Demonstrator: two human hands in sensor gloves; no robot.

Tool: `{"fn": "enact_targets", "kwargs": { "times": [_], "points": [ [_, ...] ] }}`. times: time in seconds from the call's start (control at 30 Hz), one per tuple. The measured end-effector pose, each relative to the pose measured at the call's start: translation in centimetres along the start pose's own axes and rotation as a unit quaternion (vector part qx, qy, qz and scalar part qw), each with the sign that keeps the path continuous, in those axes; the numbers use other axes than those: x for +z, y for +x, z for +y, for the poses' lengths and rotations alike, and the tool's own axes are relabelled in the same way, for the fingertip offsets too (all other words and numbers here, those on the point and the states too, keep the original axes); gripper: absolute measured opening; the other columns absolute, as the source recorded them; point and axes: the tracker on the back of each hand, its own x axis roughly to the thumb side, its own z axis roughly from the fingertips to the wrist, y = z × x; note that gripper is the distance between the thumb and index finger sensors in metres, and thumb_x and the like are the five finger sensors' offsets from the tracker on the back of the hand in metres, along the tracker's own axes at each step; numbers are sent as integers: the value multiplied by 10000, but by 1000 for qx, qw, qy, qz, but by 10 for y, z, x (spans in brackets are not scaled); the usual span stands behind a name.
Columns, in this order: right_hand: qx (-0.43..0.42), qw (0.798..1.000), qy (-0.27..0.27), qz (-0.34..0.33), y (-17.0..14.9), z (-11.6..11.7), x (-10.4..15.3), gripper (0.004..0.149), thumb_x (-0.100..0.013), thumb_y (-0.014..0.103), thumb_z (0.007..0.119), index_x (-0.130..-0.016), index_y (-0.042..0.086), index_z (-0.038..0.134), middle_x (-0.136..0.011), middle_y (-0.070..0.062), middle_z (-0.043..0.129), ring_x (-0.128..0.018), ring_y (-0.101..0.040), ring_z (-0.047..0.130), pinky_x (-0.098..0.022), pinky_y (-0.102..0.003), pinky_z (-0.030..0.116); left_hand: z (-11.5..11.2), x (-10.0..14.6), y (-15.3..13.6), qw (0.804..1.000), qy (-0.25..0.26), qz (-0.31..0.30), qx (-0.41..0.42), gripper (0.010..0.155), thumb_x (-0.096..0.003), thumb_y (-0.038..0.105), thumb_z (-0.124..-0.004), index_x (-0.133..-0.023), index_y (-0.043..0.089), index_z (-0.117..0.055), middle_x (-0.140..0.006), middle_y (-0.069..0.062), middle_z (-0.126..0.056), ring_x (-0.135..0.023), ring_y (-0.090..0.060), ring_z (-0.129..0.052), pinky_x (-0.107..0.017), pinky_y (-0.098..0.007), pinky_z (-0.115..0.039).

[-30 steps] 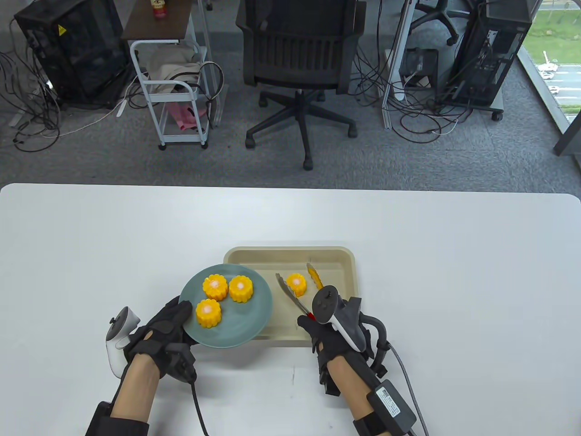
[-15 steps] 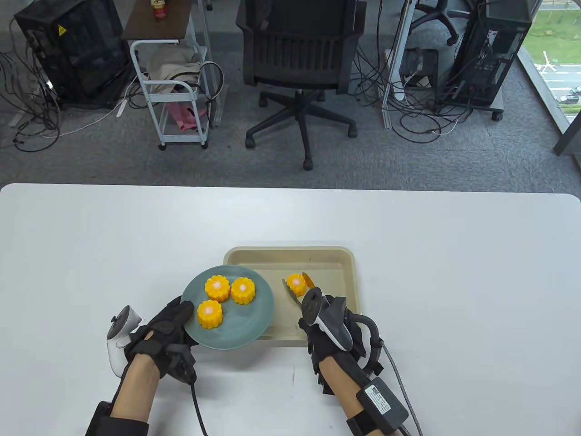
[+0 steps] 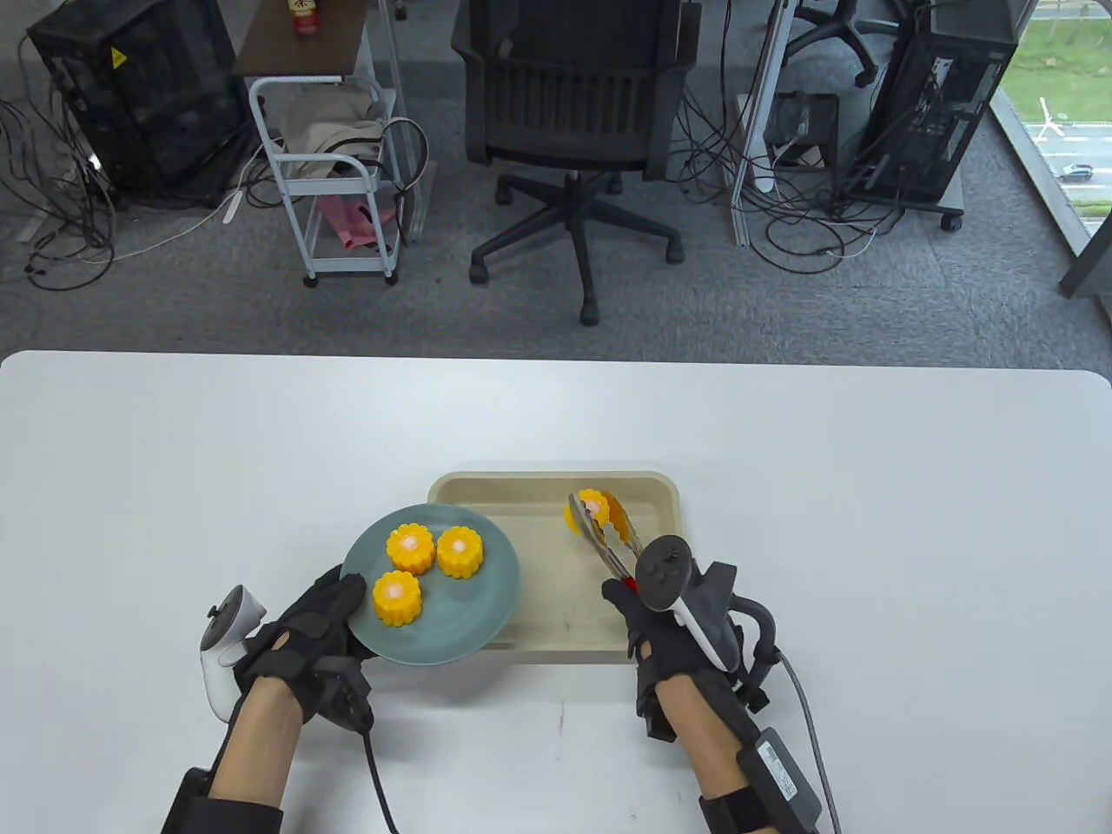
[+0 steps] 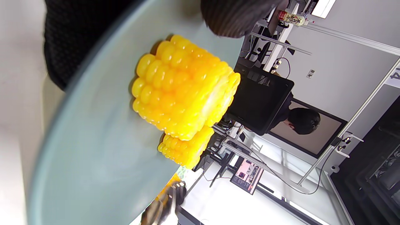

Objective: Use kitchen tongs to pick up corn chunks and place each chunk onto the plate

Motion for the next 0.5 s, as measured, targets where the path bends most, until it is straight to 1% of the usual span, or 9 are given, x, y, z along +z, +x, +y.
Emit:
{"fn": "enact_targets", "kwargs": {
  "times": [0.1,0.17,0.27,0.37,0.5],
  "points": [
    [-43,998,-31,-35,3,-18,14,738,-418,665,751,-1023,254,652,-876,10,930,-437,-154,1078,-304,-343,949,1,1,0,1000,1,0,-1,572,-541,308,-630,-1071,142,-495,-925,-216,-770,-719,-441,-999,-472,-531,-933],
    [-63,995,-45,-68,9,-25,23,741,-416,663,752,-1023,251,652,-873,12,931,-434,-156,1080,-301,-345,951,1,1,0,1000,1,0,-1,573,-540,308,-630,-1071,141,-494,-926,-216,-768,-720,-441,-998,-474,-530,-932],
    [-79,988,-45,-122,23,-32,40,740,-413,666,753,-1023,258,653,-877,12,929,-438,-156,1079,-305,-347,949,1,1,1,1000,1,-1,1,573,-540,308,-630,-1071,142,-495,-926,-216,-769,-720,-440,-999,-473,-530,-933],
    [-81,983,-30,-163,40,-31,55,743,-409,666,757,-1022,258,661,-874,13,936,-439,-162,1080,-307,-351,947,1,1,1,1000,2,-2,3,572,-541,308,-630,-1071,142,-494,-926,-216,-769,-722,-440,-998,-473,-532,-932],
    [-58,979,-7,-195,55,-27,69,746,-402,670,773,-1021,268,663,-876,16,936,-442,-159,1078,-314,-351,942,2,2,1,1000,3,-3,5,572,-540,308,-630,-1071,143,-495,-926,-216,-769,-721,-439,-998,-474,-531,-932]
  ]
}}
